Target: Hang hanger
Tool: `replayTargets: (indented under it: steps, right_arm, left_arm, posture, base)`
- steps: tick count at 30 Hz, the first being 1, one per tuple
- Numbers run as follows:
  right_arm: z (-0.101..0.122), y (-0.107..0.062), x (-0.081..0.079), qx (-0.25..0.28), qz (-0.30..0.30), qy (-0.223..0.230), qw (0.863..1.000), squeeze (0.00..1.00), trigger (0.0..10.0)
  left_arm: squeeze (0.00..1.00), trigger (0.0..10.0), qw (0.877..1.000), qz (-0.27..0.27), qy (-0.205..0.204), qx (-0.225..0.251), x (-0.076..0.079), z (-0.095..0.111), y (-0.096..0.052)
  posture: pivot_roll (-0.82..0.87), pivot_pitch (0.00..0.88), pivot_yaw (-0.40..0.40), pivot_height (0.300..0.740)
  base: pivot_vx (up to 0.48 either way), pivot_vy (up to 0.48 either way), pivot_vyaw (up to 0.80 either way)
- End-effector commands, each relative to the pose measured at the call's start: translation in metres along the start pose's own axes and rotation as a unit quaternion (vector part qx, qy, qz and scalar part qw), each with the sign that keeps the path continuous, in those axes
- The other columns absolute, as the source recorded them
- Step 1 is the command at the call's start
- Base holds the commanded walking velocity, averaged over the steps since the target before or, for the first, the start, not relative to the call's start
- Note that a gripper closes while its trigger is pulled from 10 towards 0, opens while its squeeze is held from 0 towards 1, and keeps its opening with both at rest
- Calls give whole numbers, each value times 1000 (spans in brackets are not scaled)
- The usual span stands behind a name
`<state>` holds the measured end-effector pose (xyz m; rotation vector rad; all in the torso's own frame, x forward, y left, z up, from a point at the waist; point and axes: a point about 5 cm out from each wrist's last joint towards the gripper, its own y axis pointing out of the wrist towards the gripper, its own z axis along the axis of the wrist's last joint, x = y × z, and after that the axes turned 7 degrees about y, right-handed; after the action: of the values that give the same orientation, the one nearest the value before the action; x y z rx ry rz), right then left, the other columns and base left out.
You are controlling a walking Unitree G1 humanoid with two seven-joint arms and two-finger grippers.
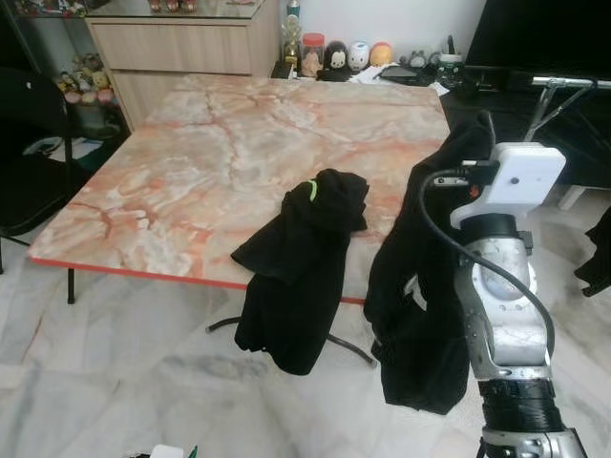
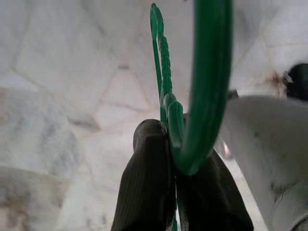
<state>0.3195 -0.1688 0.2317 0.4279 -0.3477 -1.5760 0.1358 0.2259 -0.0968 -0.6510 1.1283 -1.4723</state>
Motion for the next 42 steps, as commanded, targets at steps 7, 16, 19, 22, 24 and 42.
replayTargets:
  steps: [7, 16, 19, 22, 24, 42]
  right_arm:
    - [7, 1, 0, 16, 0, -1, 1000, 0, 10000]
    - [7, 2, 1, 16, 1, -1, 1000, 0, 10000]
    - [7, 3, 0, 17, 0, -1, 1000, 0, 10000]
    - [8, 3, 0, 19, 0, -2, 1000, 0, 10000]
    - [9, 5, 1, 21, 1, -3, 1000, 0, 10000]
    - [-1, 15, 4, -31, 7, -45, 998, 0, 10000]
  left_arm:
    - [0, 10000, 1000, -8, 9, -2, 5, 1, 1]
    - [0, 10000, 1000, -8, 7, 1, 6, 3, 1]
    - [0, 10000, 1000, -9, 7, 2, 6, 3, 1]
    - [0, 10000, 1000, -9, 6, 2, 6, 3, 1]
    - [0, 10000, 1000, -9, 5, 3, 7, 4, 1]
    - [0, 10000, 1000, -15, -3, 1, 9, 0, 1]
  posture:
    - [-52, 0, 3, 740]
    - [-51, 0, -1, 740]
    - [-52, 0, -1, 740]
    - [-52, 0, -1, 740]
    - [-52, 0, -3, 740]
    - [-58, 0, -9, 740]
  base:
    - [322, 0, 0]
    - [328, 0, 0]
    - [330, 0, 0]
    - [333, 0, 0]
    - [328, 0, 0]
    - [193, 0, 0]
